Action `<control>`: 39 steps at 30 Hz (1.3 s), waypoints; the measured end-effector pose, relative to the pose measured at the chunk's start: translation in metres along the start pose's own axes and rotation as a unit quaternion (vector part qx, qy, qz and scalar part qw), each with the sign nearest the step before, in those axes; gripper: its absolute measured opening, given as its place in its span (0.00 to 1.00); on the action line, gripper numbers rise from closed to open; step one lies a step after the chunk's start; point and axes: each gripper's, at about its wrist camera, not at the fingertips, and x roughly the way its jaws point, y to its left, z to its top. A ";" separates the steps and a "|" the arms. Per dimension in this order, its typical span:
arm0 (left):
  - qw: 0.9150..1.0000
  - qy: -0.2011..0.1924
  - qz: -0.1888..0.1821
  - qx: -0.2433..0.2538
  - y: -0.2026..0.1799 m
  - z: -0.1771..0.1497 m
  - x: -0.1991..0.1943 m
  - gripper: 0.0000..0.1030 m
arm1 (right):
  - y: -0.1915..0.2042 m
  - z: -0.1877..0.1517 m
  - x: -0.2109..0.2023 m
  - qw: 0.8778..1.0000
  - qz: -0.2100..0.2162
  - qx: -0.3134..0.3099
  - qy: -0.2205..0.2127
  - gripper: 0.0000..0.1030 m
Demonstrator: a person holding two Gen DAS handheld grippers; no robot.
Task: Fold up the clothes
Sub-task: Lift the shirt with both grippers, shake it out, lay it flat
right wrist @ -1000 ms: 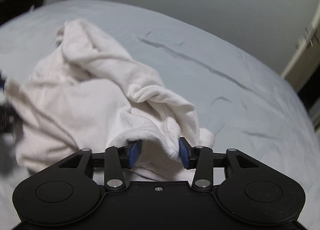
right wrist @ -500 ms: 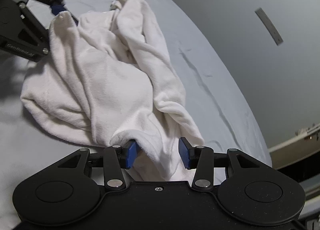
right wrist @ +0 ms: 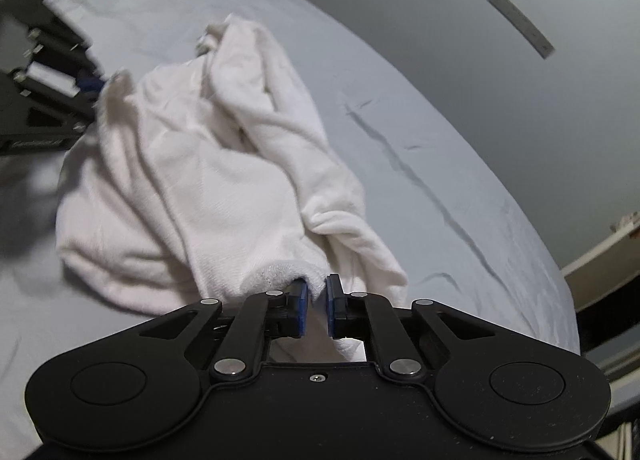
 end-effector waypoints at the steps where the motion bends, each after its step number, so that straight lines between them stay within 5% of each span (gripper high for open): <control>1: 1.000 0.002 0.006 -0.009 0.002 0.001 -0.003 0.05 | -0.003 0.002 -0.001 1.000 -0.002 0.020 0.000 0.06; 7: 0.999 -0.005 0.025 -0.048 0.009 0.010 -0.030 0.04 | -0.016 0.015 -0.016 0.995 -0.025 0.096 -0.012 0.04; 21: 0.994 -0.066 0.059 -0.071 0.036 0.074 -0.128 0.04 | -0.032 0.047 -0.121 0.984 -0.081 0.124 -0.104 0.02; 30: 0.986 -0.128 0.103 -0.020 0.051 0.134 -0.235 0.04 | -0.048 0.069 -0.248 0.965 -0.112 0.124 -0.204 0.02; 39: 0.972 -0.187 0.135 0.043 0.035 0.175 -0.332 0.04 | -0.056 0.077 -0.379 0.933 -0.154 0.129 -0.300 0.02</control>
